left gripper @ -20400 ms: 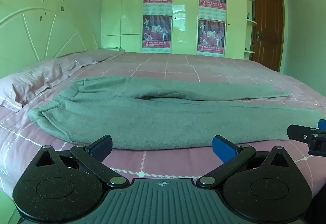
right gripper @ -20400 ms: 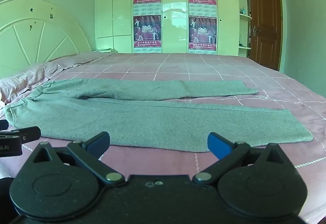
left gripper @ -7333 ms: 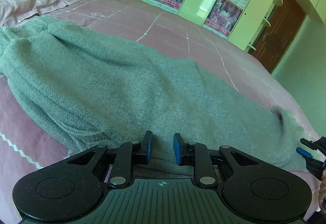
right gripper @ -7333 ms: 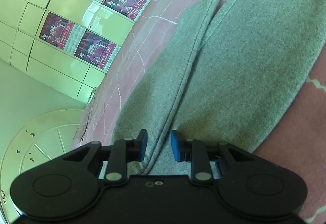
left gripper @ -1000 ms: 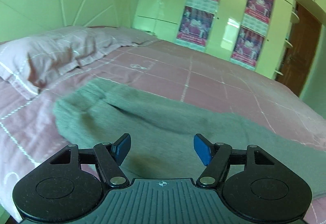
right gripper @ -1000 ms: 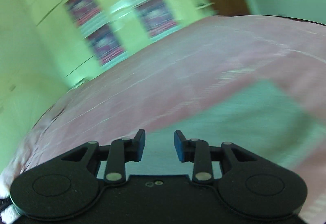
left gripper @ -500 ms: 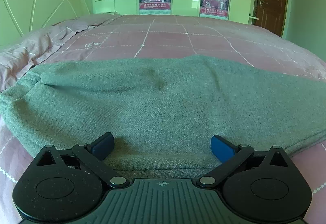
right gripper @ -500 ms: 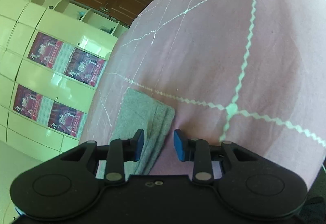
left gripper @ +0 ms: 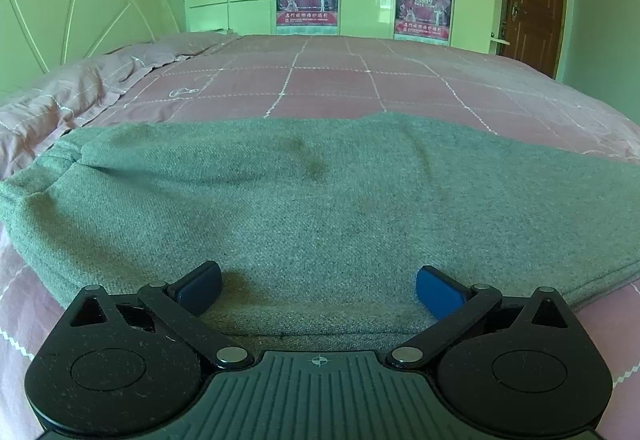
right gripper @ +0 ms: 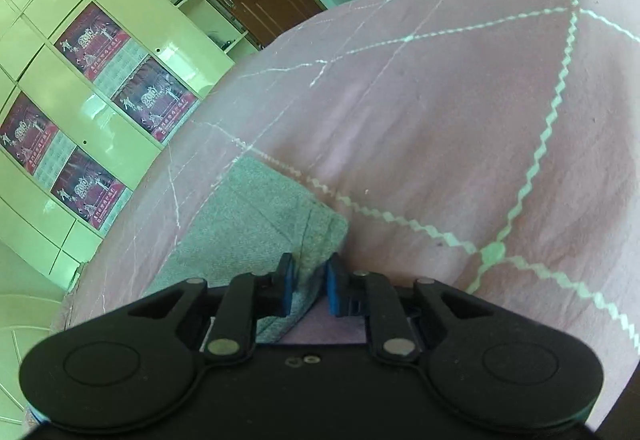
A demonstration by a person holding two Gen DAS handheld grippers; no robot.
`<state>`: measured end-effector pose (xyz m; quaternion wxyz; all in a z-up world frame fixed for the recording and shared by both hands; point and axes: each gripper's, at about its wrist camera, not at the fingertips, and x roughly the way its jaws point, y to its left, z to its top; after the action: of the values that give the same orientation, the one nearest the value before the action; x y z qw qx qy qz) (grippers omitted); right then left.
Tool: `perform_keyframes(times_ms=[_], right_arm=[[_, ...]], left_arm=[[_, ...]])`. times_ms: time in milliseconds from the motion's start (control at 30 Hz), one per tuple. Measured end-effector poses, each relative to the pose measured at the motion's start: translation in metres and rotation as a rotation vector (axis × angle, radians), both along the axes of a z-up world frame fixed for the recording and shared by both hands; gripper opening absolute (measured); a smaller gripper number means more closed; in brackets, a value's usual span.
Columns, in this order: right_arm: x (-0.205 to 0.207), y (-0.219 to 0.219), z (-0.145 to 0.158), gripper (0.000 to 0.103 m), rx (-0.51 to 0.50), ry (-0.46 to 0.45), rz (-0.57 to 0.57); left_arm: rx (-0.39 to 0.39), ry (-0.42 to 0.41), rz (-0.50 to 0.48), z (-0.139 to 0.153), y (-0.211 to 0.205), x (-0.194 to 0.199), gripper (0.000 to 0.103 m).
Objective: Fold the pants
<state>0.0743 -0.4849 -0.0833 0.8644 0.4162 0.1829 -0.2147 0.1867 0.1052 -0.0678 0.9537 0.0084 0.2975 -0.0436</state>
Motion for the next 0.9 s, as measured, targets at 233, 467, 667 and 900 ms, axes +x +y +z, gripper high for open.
perform_keyframes(times_ms=[233, 467, 667, 900], right_arm=[[-0.01, -0.011, -0.006, 0.007, 0.065, -0.035, 0.011], [-0.016, -0.016, -0.009, 0.007, 0.089, -0.05, 0.005], [-0.024, -0.018, -0.014, 0.007, 0.11, -0.078, 0.012], [-0.025, -0.022, -0.012, 0.007, 0.124, -0.07, 0.033]], left_arm=[[0.001, -0.01, 0.001, -0.001, 0.002, 0.003, 0.103], [0.003, -0.022, 0.007, 0.0, 0.0, 0.002, 0.103], [-0.124, -0.052, 0.027, 0.028, -0.041, -0.009, 0.103], [-0.05, -0.04, -0.287, 0.031, -0.205, -0.023, 0.103]])
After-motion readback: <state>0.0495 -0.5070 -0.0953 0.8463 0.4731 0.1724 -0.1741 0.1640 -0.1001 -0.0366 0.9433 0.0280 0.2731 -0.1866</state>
